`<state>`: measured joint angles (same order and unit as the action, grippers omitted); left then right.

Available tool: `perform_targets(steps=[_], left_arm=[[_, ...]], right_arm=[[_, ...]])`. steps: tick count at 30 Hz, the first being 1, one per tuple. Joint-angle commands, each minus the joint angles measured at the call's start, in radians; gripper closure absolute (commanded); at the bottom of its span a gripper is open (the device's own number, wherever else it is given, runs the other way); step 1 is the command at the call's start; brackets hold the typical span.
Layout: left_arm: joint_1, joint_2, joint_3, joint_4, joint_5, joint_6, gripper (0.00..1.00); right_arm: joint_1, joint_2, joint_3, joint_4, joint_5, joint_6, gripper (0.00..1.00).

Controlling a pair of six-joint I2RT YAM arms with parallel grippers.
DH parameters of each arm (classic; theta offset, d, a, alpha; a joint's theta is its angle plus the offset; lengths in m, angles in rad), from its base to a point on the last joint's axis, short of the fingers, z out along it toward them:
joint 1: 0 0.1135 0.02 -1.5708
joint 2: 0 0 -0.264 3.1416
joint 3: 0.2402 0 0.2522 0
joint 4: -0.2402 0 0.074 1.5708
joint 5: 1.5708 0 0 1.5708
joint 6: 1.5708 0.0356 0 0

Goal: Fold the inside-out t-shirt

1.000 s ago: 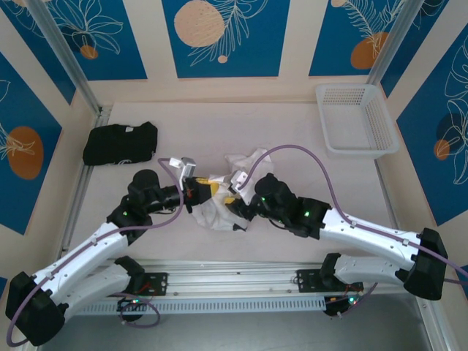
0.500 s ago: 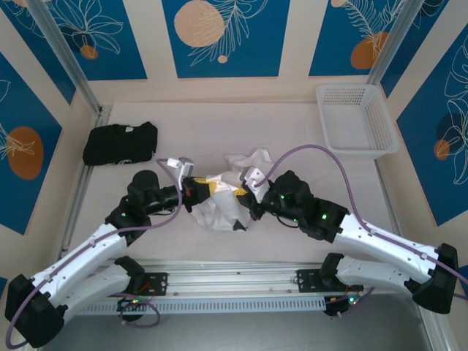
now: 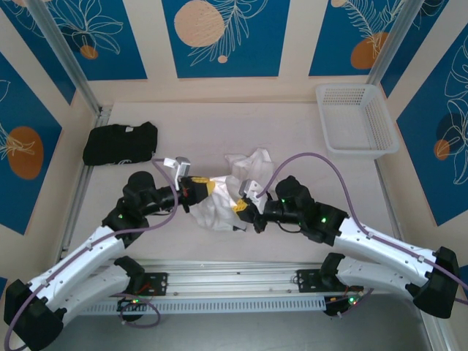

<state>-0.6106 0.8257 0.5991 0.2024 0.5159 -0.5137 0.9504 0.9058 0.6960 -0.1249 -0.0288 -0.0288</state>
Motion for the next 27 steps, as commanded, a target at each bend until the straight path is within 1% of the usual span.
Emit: perform_targets(steps=[1,9,12,15,17,22,27], left_arm=[[0.014,-0.003,-0.003,0.054,0.031,-0.012,1.00],[0.023,-0.007,-0.010,0.098,0.040,-0.036,1.00],[0.023,-0.002,-0.022,0.107,0.057,-0.019,1.00],[0.023,-0.003,-0.028,0.107,0.068,-0.006,1.00],[0.023,-0.005,-0.031,0.107,0.072,0.000,1.00],[0.023,0.000,-0.031,0.104,0.071,0.008,1.00],[0.024,0.007,-0.030,0.103,0.074,0.014,1.00]], right_arm=[[-0.003,-0.021,-0.020,0.033,-0.059,-0.023,0.96],[-0.005,-0.025,-0.064,0.039,-0.103,-0.039,0.87],[-0.027,-0.051,-0.066,0.077,-0.091,0.001,0.78],[-0.070,-0.069,-0.057,0.123,-0.078,0.074,0.62],[-0.098,-0.062,-0.042,0.142,-0.081,0.118,0.57],[-0.113,-0.006,-0.002,0.196,-0.146,0.177,0.54],[-0.113,0.061,0.034,0.236,-0.161,0.219,0.52]])
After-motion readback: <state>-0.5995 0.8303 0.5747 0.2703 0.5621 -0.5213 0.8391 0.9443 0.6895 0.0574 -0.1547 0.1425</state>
